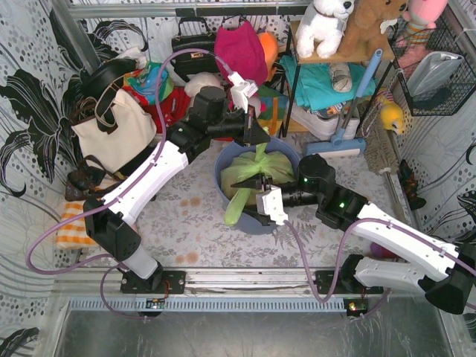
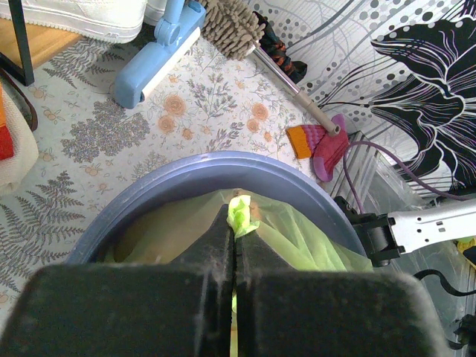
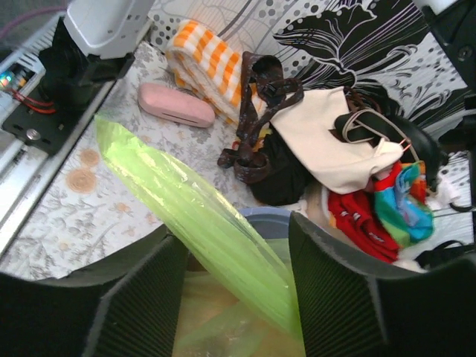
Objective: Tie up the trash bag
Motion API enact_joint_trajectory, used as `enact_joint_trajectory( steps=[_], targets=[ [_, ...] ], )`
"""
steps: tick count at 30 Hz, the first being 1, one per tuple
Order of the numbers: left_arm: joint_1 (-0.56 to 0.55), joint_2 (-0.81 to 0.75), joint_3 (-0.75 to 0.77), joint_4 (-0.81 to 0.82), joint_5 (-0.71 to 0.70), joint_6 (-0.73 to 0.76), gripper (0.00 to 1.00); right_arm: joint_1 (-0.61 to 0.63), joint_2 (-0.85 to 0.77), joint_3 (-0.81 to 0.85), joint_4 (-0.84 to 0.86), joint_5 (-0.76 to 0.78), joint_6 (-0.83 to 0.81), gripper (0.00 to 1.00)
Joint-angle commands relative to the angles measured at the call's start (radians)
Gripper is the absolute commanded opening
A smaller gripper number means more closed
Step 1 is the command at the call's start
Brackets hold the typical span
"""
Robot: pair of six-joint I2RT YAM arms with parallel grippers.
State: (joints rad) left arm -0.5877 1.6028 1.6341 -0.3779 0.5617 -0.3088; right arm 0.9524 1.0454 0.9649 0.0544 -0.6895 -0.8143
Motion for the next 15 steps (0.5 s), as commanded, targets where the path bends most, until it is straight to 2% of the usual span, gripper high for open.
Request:
enact_joint_trajectory(
  steps=[1,5,8,15],
  targets=[
    [0.005,-0.031,0.018,0.028,0.011,0.005,0.0,0.001,-0.002,0.037,0.104,-0.022,0.171,0.49],
    [0.005,-0.031,0.018,0.028,0.01,0.005,0.0,0.002,-0.022,0.037,0.148,-0.038,0.317,0.37],
    [0.006,-0.029,0.022,0.027,0.011,0.007,0.0,0.007,-0.049,0.017,0.156,-0.035,0.348,0.31],
    [0.005,-0.018,0.028,0.028,0.006,0.007,0.0,0.011,-0.087,-0.003,0.14,0.013,0.359,0.0]
  ],
)
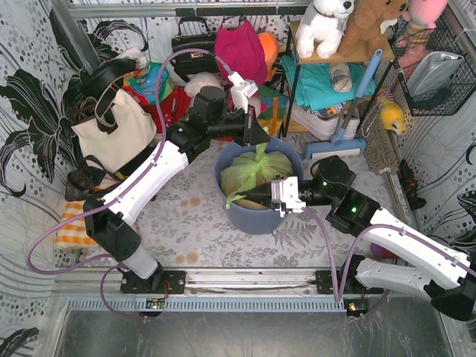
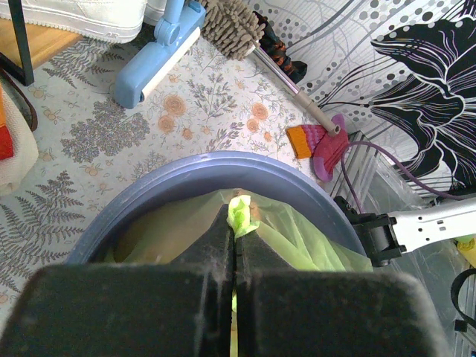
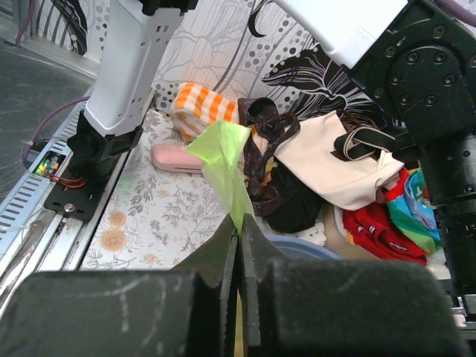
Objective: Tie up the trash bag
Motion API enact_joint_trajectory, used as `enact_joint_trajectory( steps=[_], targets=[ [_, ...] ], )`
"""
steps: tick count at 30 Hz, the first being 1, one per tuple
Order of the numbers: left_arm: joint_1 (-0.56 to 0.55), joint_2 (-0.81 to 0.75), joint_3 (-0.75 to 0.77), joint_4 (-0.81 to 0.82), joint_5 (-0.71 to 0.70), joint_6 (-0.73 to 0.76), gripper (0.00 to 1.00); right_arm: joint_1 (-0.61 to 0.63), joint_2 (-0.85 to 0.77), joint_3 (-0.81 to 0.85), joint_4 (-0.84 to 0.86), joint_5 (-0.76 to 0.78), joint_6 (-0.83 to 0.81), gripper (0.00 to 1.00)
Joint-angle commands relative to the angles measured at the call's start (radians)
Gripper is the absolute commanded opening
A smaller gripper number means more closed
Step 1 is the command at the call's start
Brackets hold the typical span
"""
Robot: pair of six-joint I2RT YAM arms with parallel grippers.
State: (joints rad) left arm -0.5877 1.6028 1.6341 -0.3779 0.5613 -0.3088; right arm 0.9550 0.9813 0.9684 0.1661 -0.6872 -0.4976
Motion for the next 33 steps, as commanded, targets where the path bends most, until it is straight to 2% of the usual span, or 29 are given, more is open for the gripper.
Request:
enact_joint_trajectory(
  steps=[1,5,8,13,18,25,28,33],
  targets=[
    [0.006,-0.019,0.027,0.029,-0.001,0.008,0.0,0.008,-0.027,-0.008,0.027,0.011,0.042,0.0],
    [0.005,-0.013,0.043,0.041,-0.077,0.027,0.0,0.008,-0.044,-0.003,0.028,0.002,0.051,0.0],
    [0.006,0.03,0.139,0.011,-0.16,0.058,0.0,0.007,-0.048,0.038,0.026,-0.012,0.08,0.0],
    [0.006,0.082,0.248,0.027,-0.245,0.042,0.0,0.032,-0.037,0.138,-0.104,-0.022,0.093,0.0],
    [0.006,0.084,0.182,0.064,-0.26,0.019,0.0,0.049,-0.087,0.034,-0.09,0.016,0.161,0.0],
    [0.006,0.065,-0.034,0.096,-0.288,0.005,0.0,0.057,-0.186,-0.214,0.104,0.085,0.356,0.0],
    [0.007,0.064,-0.059,0.104,-0.297,0.001,0.0,0.057,-0.188,-0.211,0.106,0.091,0.368,0.0],
    [0.007,0.061,0.048,0.069,-0.305,0.014,0.0,0.057,-0.16,-0.119,0.096,0.06,0.355,0.0]
  ],
)
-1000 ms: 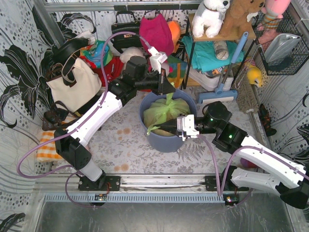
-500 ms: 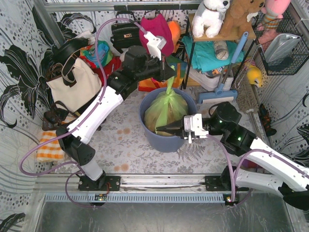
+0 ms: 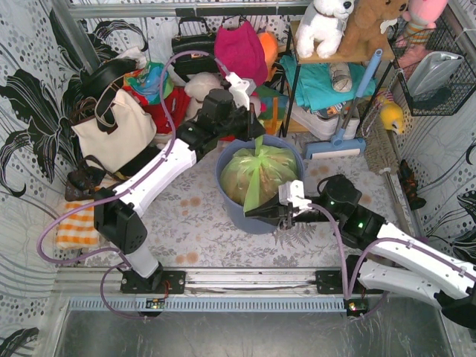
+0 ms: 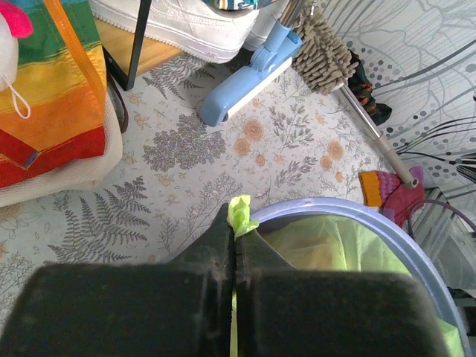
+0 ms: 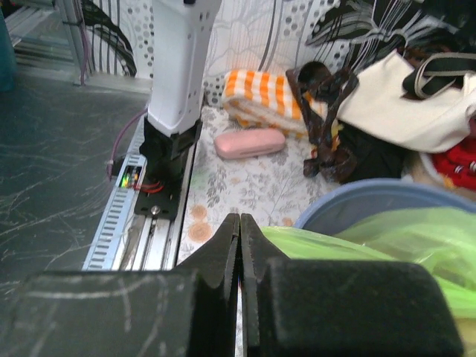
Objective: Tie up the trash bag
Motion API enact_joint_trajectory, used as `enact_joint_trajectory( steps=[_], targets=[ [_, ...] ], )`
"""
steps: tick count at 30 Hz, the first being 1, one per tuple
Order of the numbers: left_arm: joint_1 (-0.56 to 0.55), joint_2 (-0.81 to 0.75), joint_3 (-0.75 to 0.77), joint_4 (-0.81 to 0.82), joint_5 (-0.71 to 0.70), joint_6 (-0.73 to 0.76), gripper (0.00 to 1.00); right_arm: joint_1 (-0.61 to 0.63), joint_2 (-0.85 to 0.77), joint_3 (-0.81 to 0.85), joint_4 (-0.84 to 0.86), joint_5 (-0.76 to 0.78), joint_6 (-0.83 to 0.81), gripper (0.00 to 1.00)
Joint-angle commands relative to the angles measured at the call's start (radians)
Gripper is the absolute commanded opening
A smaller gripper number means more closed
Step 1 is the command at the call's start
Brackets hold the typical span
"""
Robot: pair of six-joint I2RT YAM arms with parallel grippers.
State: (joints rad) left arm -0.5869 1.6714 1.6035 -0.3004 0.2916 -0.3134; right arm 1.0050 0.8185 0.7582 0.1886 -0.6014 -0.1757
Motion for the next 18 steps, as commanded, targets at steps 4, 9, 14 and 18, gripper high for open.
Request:
enact_joint_trajectory(
  steps=[4,9,14,18],
  targets=[
    [0.006,-0.024,0.166,-0.027,-0.055,0.035,0.0,0.011,0.019,0.181,0.064,-0.073,0.036,0.0],
    [0.007,-0.044,0.149,-0.002,-0.077,0.036,0.0,0.013,0.005,0.175,0.054,-0.082,0.044,0.0],
    [0.006,-0.037,0.055,0.04,-0.056,0.012,0.0,0.018,-0.043,0.074,0.053,-0.008,0.08,0.0],
    [0.007,-0.034,0.013,0.054,-0.045,0.002,0.0,0.024,-0.091,0.058,-0.036,0.157,0.029,0.0]
  ],
)
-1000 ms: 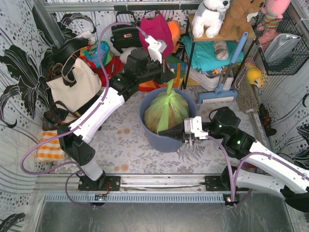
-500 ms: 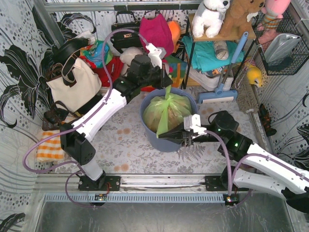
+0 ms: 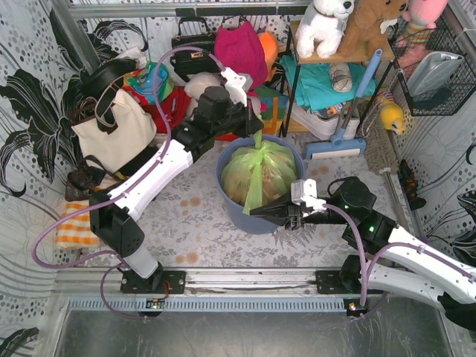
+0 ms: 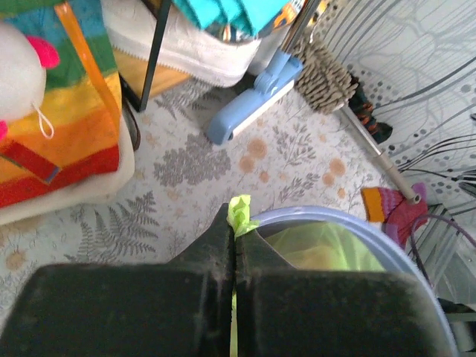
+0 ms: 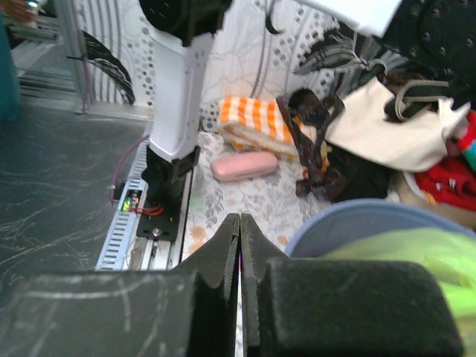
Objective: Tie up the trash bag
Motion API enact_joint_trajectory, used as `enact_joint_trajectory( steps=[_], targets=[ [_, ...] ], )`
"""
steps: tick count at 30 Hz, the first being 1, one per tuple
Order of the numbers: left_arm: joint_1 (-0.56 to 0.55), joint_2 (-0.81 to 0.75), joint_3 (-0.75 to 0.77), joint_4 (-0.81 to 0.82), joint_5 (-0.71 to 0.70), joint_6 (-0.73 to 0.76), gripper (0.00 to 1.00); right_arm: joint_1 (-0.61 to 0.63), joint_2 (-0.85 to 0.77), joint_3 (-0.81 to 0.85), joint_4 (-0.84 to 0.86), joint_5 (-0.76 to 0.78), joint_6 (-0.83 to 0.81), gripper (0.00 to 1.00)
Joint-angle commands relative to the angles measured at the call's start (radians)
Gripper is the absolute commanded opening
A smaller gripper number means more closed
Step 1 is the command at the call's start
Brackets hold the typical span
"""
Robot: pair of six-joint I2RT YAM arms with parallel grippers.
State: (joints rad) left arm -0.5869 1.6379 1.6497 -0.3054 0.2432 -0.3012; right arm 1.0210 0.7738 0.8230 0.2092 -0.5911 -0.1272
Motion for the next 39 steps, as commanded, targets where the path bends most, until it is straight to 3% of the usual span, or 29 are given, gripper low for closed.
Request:
enact_joint_trajectory(
  steps=[1,2,4,7,10,14,24,36,39],
  targets=[
    [0.006,0.004,-0.034,0.054,0.01,-0.009,0.0,0.007,-0.05,0.008,-0.103,0.17,-0.061,0.05],
    [0.007,0.011,-0.031,0.044,0.018,-0.007,0.0,0.007,-0.051,0.023,-0.156,0.187,-0.105,0.14],
    [0.006,0.024,-0.023,0.02,0.044,-0.001,0.0,0.007,-0.051,0.043,-0.235,0.212,-0.209,0.44],
    [0.006,0.041,-0.007,-0.037,0.087,0.017,0.0,0.007,-0.065,0.036,-0.268,0.217,-0.343,0.68],
    [0.006,0.046,-0.011,-0.076,0.109,0.034,0.0,0.007,-0.076,0.032,-0.275,0.211,-0.44,0.82],
    [0.007,0.047,-0.018,-0.099,0.107,0.047,0.0,0.007,-0.062,0.047,-0.314,0.197,-0.56,0.91],
    [0.006,0.039,-0.021,-0.1,0.135,0.043,0.0,0.007,0.014,-0.017,-0.073,0.278,-0.633,0.88],
    [0.006,0.024,-0.018,-0.106,0.135,0.05,0.0,0.008,0.079,0.002,-0.071,0.273,-0.697,0.61],
    [0.005,0.021,-0.021,-0.102,0.135,0.049,0.0,0.008,0.089,0.011,-0.056,0.241,-0.7,0.6]
  ],
)
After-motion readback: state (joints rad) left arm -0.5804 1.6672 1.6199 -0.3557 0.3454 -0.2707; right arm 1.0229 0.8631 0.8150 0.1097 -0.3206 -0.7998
